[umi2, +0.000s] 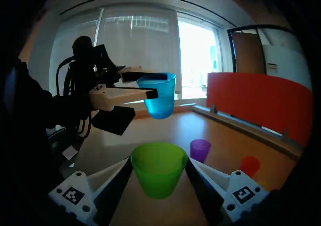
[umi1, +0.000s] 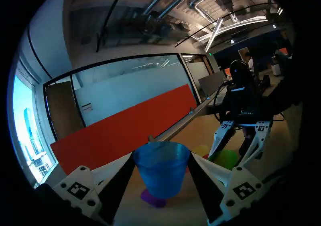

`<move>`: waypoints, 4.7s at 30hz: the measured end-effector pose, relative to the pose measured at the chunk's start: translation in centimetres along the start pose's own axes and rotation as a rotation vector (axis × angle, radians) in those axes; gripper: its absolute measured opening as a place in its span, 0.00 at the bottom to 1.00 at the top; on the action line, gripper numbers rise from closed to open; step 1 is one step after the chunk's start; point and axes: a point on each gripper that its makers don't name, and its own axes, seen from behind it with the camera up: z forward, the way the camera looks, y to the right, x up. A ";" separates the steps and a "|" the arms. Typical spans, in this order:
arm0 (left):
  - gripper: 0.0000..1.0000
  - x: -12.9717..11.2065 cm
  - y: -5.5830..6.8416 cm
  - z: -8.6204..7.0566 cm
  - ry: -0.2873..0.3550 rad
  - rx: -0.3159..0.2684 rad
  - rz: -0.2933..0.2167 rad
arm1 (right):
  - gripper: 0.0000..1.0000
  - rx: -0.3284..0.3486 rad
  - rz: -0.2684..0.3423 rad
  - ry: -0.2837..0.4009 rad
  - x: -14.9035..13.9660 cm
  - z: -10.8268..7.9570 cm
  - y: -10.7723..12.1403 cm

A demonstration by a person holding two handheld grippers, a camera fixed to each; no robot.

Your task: Pour water

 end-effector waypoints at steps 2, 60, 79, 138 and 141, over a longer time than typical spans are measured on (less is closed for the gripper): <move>0.88 0.1 0.0 0.0 0.001 0.000 0.015 | 0.93 0.008 -0.002 -0.001 0.0 0.1 -0.2; 0.88 2.1 1.3 0.0 0.035 -0.019 0.262 | 0.93 0.086 -0.004 0.021 -0.4 3.1 -1.9; 0.88 2.4 1.6 -0.7 0.033 -0.016 0.346 | 0.93 0.091 -0.014 0.029 0.2 3.8 -2.0; 0.88 3.0 1.1 -0.1 0.040 -0.001 0.491 | 0.93 0.089 -0.030 0.058 2.0 4.1 -1.9; 0.88 2.9 1.1 -0.1 0.041 -0.001 0.494 | 0.93 0.090 -0.030 0.059 2.0 4.0 -1.9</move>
